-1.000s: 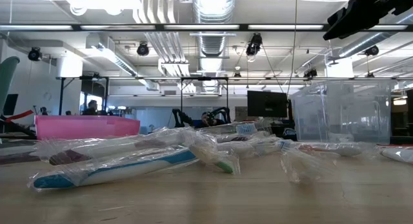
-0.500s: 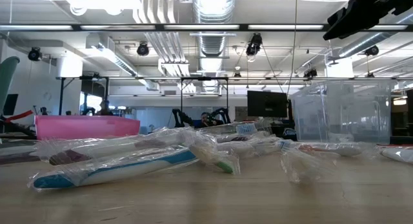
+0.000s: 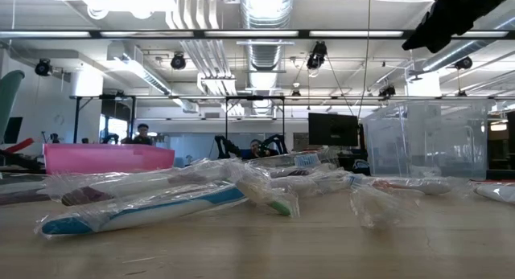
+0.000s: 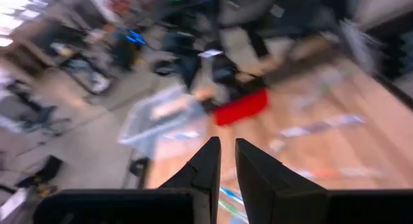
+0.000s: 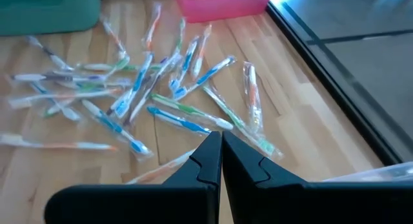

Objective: Pick & Place Toothbrushes
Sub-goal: Put the blue toothbrush into the top transparent bin

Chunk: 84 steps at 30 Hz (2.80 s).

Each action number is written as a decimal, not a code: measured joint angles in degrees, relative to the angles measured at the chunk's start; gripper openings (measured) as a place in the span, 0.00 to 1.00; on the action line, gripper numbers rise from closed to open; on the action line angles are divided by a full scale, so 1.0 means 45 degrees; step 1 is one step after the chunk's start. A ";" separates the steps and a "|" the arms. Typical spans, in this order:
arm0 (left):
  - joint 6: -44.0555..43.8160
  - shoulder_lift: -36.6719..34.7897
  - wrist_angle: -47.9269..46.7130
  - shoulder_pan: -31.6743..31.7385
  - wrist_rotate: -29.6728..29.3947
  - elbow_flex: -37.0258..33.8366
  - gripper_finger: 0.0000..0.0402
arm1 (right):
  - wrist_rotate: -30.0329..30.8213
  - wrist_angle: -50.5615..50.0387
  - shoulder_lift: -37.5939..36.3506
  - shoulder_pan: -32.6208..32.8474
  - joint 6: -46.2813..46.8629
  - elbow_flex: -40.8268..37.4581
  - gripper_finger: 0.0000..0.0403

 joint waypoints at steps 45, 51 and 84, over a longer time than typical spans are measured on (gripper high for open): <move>-0.1947 -0.8964 0.2789 0.7202 0.3807 -1.1381 0.13 | 0.0029 0.9620 0.3620 -0.0026 0.0384 -0.0003 0.02; -0.1938 -0.8964 0.2784 0.7202 0.3804 -1.2056 0.13 | 0.0037 1.0121 0.3812 -0.0032 -0.0249 0.0013 0.02; -0.1942 -0.8964 0.2698 0.7192 0.3802 -1.3978 0.13 | 0.0678 0.9251 0.6720 -0.0021 0.0738 0.0424 0.02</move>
